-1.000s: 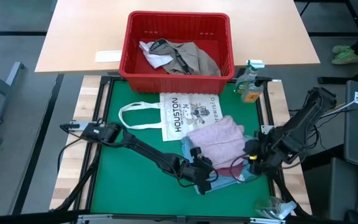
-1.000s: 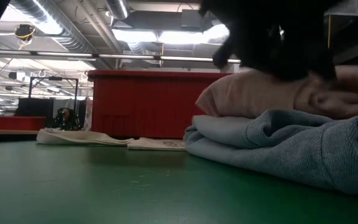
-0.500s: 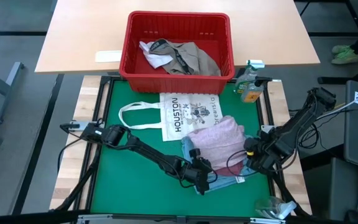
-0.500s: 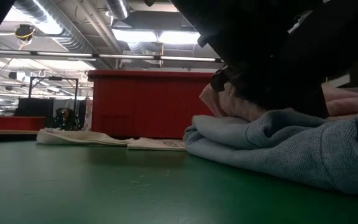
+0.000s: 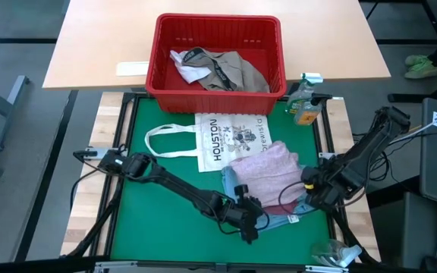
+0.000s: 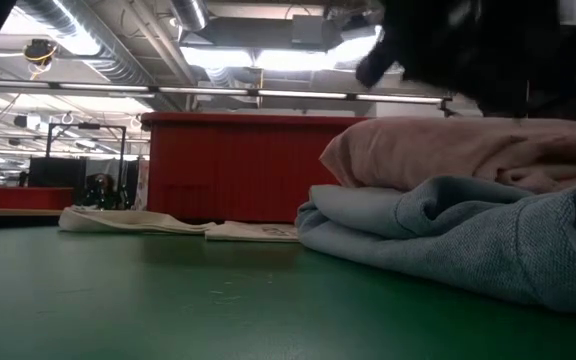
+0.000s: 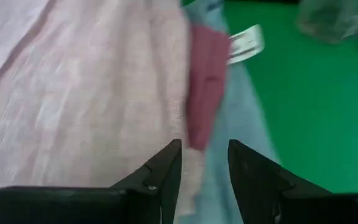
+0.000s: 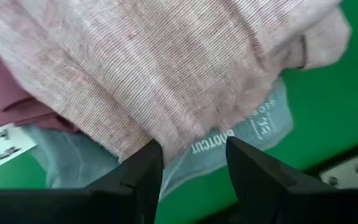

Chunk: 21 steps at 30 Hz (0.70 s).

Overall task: Fold Laundry from Bin
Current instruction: Fold the pink shirt from the red laundry basket

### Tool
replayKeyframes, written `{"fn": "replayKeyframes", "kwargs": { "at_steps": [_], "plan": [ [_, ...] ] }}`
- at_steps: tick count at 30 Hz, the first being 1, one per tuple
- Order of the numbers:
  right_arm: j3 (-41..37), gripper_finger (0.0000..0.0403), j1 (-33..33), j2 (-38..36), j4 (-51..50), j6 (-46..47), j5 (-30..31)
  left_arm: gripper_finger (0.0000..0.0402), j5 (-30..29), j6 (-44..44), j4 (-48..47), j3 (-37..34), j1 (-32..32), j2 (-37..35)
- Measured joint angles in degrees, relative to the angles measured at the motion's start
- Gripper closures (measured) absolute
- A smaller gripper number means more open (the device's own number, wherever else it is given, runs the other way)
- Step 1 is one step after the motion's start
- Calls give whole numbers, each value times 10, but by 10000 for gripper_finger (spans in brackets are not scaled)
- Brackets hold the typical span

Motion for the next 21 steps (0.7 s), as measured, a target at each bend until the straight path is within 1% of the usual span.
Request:
{"fn": "replayKeyframes", "kwargs": {
  "at_steps": [4,6,9,13,17,20,21],
  "plan": [
    [45,228,0,-1,-43,1,0,276,16,-61,-69,52,-7,-2],
    [60,228,0,-2,-47,2,0,276,16,-91,-127,84,-10,-2],
    [77,228,-1,-2,-44,2,12,276,15,-127,-189,120,-10,-3],
    [89,228,-1,-4,-49,1,30,276,20,-134,-284,167,-10,-2],
    [94,228,-3,-28,-67,3,51,276,29,-135,-369,214,-10,-2],
    [94,228,-22,-56,-79,4,59,276,29,-135,-406,205,-12,-19],
    [94,228,-31,-69,-80,3,59,276,25,-141,-433,201,-12,-26]
  ]
}}
